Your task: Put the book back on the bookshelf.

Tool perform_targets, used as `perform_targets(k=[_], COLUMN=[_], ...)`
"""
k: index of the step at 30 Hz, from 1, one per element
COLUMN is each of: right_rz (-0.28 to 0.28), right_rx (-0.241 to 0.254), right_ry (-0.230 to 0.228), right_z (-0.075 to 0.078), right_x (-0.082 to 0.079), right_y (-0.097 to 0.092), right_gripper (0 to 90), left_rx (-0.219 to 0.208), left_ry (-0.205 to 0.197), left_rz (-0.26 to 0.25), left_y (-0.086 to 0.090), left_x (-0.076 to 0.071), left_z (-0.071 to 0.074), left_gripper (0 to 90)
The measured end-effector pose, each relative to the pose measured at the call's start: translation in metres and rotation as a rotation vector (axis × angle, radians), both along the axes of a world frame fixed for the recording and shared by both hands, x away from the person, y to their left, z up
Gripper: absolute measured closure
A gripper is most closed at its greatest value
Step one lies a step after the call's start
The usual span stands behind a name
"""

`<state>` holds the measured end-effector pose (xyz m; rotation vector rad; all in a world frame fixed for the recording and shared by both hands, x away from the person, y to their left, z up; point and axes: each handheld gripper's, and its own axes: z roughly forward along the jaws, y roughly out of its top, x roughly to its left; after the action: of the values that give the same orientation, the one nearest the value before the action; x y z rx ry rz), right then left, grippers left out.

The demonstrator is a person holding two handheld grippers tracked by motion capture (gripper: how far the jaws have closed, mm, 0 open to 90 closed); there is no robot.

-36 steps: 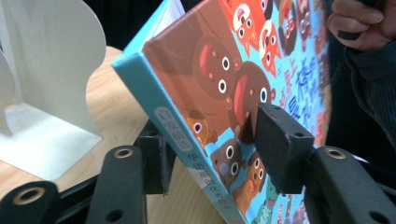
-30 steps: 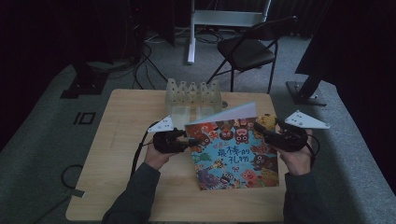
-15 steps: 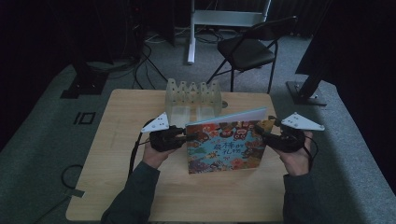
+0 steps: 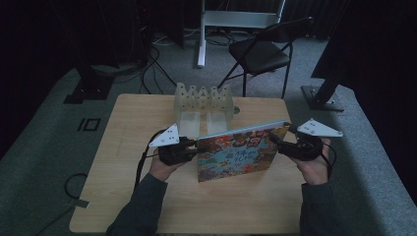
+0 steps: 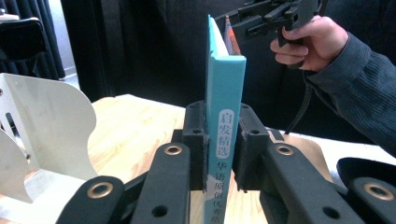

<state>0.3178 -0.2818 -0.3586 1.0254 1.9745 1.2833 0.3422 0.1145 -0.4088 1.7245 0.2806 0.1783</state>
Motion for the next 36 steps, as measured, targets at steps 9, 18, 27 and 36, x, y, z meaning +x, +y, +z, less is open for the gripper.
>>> perform_targets(k=[9,18,27,36], right_rz=[0.034,0.044,0.046,0.035], right_rx=[0.028,0.042,0.044,0.055], right_ry=[0.000,-0.001,0.000,0.005], right_z=[-0.003,-0.004,-0.006,-0.008], right_x=[-0.002,-0.003,-0.004,-0.006], right_y=[-0.006,-0.009,-0.013,-0.019], right_gripper=[33.6,34.5,34.3,34.4], left_rx=[-0.037,-0.061,-0.045,-0.058], left_ry=[-0.002,0.002,0.010,0.035], left_rz=[-0.038,-0.061,-0.058,-0.064], left_y=[-0.006,-0.008,-0.017,-0.022], left_x=[-0.003,-0.004,-0.002,-0.001], left_z=[-0.003,-0.007,-0.010,-0.009], left_gripper=[60.0,59.6,57.7,56.2])
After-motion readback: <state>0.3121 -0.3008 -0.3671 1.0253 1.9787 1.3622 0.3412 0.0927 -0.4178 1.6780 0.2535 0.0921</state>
